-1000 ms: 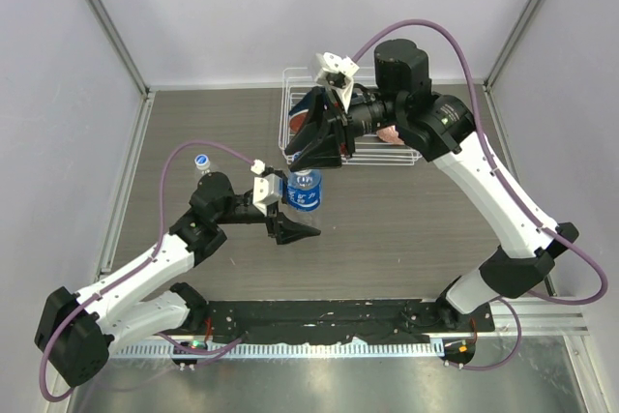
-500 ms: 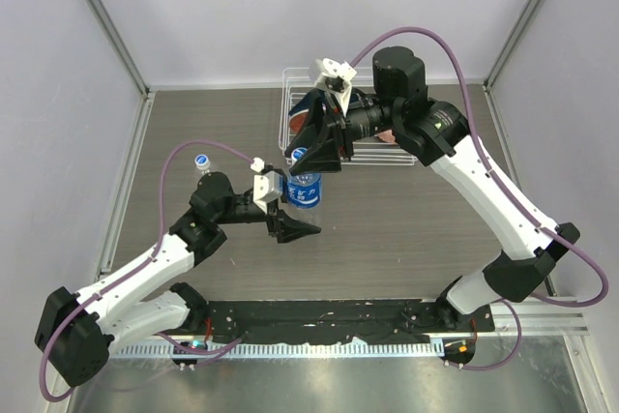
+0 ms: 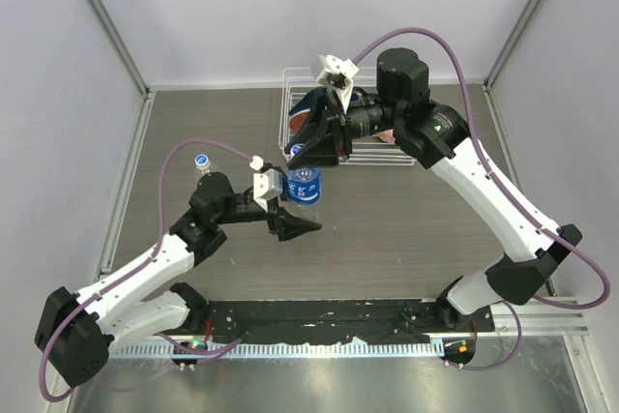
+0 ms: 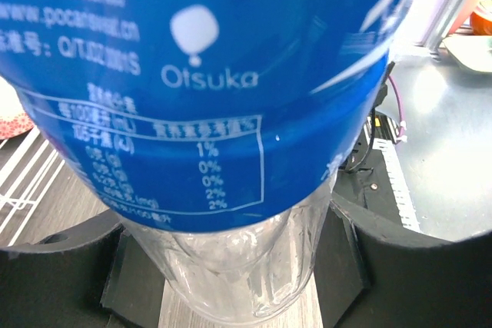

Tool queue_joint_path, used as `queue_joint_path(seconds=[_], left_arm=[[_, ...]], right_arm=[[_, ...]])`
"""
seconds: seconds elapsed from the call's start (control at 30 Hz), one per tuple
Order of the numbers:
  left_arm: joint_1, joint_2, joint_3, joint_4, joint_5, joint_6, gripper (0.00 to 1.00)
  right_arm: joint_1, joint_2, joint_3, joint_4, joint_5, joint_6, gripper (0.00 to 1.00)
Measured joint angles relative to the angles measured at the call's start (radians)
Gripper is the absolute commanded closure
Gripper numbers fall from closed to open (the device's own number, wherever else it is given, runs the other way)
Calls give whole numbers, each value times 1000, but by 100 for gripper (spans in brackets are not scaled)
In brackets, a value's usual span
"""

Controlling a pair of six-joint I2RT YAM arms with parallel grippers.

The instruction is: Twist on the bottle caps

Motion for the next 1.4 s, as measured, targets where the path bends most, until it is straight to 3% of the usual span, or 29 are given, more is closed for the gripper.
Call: queue_joint_path(seconds=[0.1, 0.27, 0.43, 0.67, 0.93, 0.97, 1.07, 1.23, 1.4], left_arm=[[0, 0, 0, -1, -32, -2, 100], [5, 0, -1, -10, -126, -16, 100], [14, 6, -11, -17, -224, -18, 100], [13, 6, -42, -5, -304, 11, 100], [12, 6, -77, -3, -344, 26, 100], [12, 6, -78, -2, -344, 29, 100], [12, 6, -80, 5, -343, 34, 100], [12, -7, -83, 63, -352, 36, 100], [12, -24, -83, 93, -359, 36, 100]], right_arm=[[0, -11, -14, 9, 66, 13, 99], [8, -51, -44, -2, 345, 69, 99], [84, -104, -105, -2, 762, 140, 99], [359, -73, -90, -29, 1497, 200, 99], [507, 14, -63, -47, 1974, 307, 98], [516, 25, -50, -59, 2007, 316, 93], [534, 51, -15, -93, 2076, 332, 37], [528, 52, 14, -161, 2013, 317, 24], [431, -2, 39, -201, 1750, 312, 15]])
